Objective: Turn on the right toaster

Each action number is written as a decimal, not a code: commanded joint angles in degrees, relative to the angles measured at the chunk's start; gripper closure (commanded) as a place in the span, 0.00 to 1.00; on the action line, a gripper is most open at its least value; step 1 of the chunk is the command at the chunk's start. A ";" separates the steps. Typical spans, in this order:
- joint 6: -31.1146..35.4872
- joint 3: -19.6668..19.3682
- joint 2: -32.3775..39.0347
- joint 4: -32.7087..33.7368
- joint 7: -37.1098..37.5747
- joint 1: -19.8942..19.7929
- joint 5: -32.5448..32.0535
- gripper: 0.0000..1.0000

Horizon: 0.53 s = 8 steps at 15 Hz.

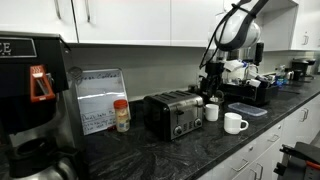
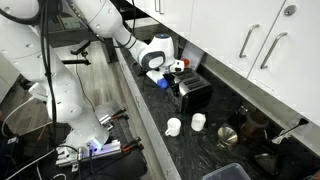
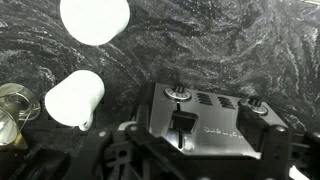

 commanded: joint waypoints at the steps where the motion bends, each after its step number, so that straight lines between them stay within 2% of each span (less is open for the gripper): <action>1: 4.01 0.13 3.27 0.99 1.80 -0.85 -1.52 0.42; 8: 8.72 0.05 7.32 2.71 2.70 -0.67 -2.46 0.90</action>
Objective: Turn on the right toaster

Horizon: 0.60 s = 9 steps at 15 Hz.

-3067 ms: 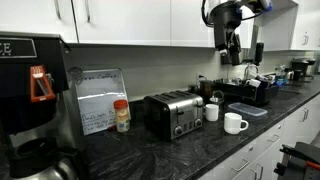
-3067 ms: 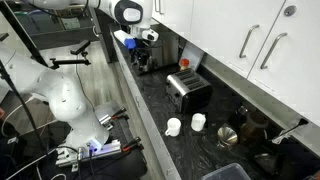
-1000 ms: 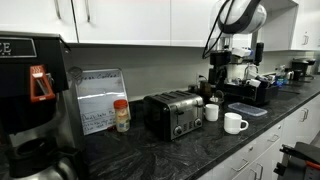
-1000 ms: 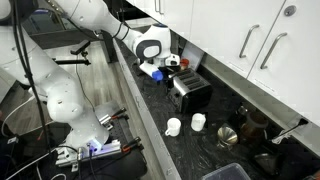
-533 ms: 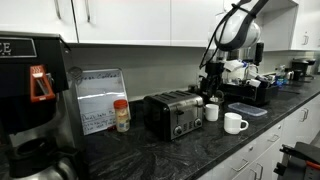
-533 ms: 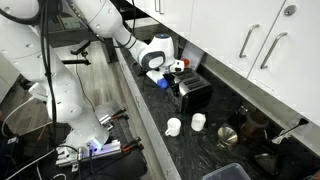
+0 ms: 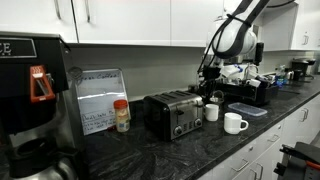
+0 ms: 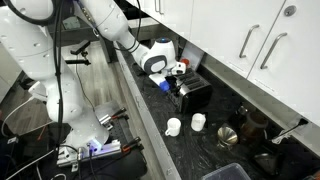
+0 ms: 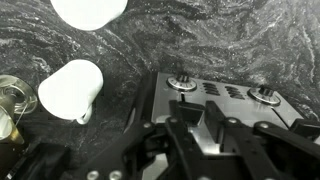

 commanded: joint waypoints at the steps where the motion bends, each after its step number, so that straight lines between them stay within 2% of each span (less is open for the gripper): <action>1: 3.15 0.04 3.61 1.99 1.17 -0.53 -1.61 0.98; 9: 7.43 -0.22 8.20 4.23 0.88 -0.23 -1.69 1.00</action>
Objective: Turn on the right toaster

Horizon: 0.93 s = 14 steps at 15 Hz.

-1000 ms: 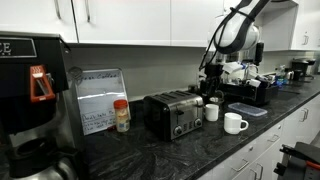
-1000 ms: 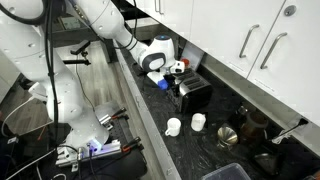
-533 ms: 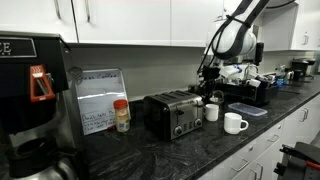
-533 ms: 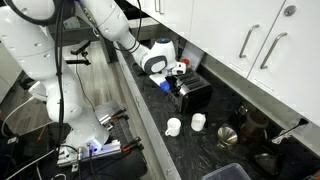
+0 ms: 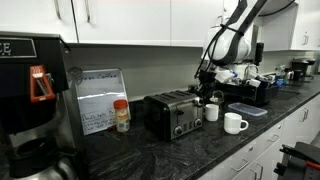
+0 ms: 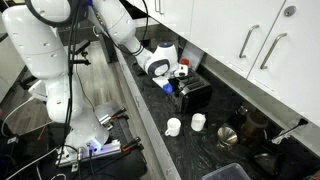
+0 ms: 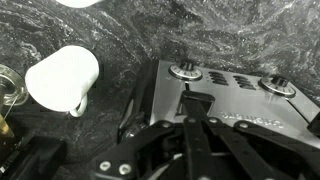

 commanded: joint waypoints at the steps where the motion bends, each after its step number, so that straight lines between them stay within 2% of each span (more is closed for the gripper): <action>1: 2.77 -0.08 3.20 2.08 0.41 -0.29 -1.03 1.00; 14: 1.54 0.55 4.49 -0.15 -0.09 -0.70 1.76 1.00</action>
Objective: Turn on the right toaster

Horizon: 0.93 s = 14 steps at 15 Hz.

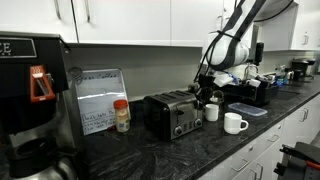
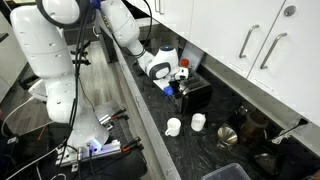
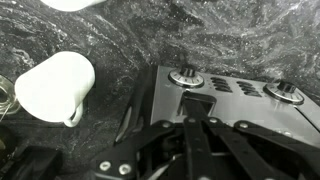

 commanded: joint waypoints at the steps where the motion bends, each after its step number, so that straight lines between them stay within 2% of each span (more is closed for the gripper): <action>1: 0.25 0.49 1.56 -1.05 -0.02 -0.69 0.96 1.00; 14: 1.92 1.78 6.17 -0.52 -2.51 -1.96 4.36 1.00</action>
